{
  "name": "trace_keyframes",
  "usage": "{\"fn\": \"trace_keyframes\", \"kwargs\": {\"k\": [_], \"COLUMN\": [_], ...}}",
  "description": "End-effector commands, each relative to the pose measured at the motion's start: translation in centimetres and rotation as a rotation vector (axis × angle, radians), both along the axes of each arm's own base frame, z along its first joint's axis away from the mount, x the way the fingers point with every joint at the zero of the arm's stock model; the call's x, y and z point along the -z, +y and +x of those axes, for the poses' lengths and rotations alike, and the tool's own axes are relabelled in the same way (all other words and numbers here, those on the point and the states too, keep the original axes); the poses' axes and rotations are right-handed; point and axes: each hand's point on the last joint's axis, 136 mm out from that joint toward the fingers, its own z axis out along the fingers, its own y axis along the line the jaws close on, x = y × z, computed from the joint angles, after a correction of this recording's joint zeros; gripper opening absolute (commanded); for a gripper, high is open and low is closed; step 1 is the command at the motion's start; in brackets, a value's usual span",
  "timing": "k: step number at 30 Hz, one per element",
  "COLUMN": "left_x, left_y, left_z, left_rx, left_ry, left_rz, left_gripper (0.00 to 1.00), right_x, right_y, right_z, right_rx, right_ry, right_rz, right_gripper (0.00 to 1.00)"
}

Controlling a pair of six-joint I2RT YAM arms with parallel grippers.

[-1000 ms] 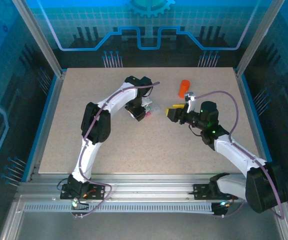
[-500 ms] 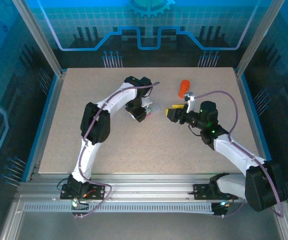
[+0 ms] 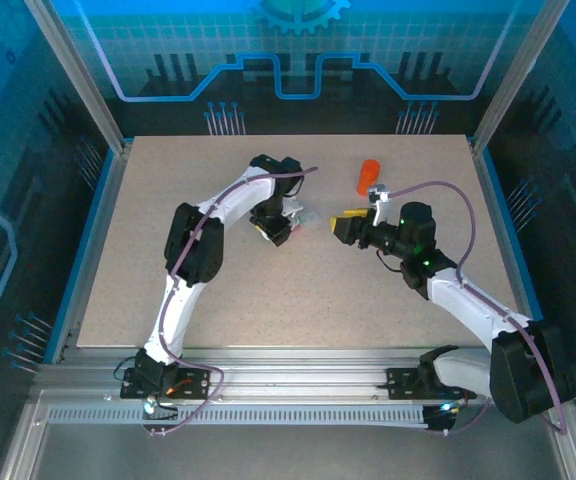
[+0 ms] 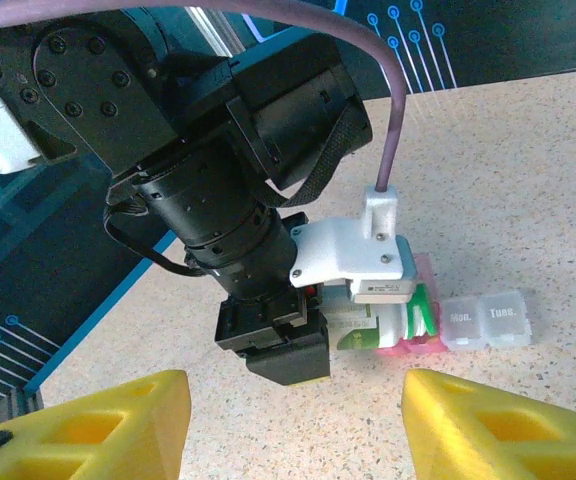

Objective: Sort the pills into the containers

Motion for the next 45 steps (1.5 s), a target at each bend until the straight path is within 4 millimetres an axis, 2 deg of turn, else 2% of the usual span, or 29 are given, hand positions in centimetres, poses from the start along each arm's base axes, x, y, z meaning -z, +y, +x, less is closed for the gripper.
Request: {"fn": "trace_keyframes", "kwargs": {"k": [1, 6, 19, 25, 28, 33, 35, 41, 45], "left_x": [-3.2, -3.0, 0.0, 1.6, 0.9, -2.2, -2.7, -2.3, -2.3], "left_y": [0.7, 0.7, -0.3, 0.4, 0.6, 0.5, 0.4, 0.0, -0.4], "left_z": [-0.2, -0.5, -1.0, -1.7, -1.4, -0.6, -0.6, -1.2, -1.4], "left_rx": [-0.016, -0.018, -0.016, -0.010, -0.011, -0.005, -0.012, -0.031, -0.037], "left_ry": [-0.039, -0.032, 0.046, 0.086, 0.065, -0.019, -0.028, -0.005, -0.015], "left_rz": [-0.027, -0.027, -0.023, 0.021, 0.024, -0.002, -0.024, -0.079, -0.118], "left_gripper": [0.00, 0.00, 0.00, 0.00, 0.00, 0.00, 0.00, 0.00, 0.00], "right_x": [-0.4, -0.2, -0.1, 0.1, 0.0, 0.1, 0.2, 1.9, 3.9], "right_y": [-0.1, 0.0, -0.1, 0.0, 0.0, 0.0, 0.0, -0.1, -0.3], "right_z": [0.4, 0.4, 0.5, 0.5, 0.5, 0.5, 0.5, 1.4, 2.3], "right_rx": [-0.001, -0.003, 0.001, -0.002, -0.002, -0.002, -0.001, 0.013, 0.038], "right_ry": [-0.013, -0.007, -0.009, -0.004, -0.006, -0.003, -0.001, 0.026, 0.059], "right_rz": [0.018, 0.021, 0.010, 0.010, 0.010, 0.011, 0.008, -0.022, -0.063], "right_gripper": [0.59, 0.59, 0.59, 0.59, 0.59, 0.59, 0.59, 0.59, 0.59]}}
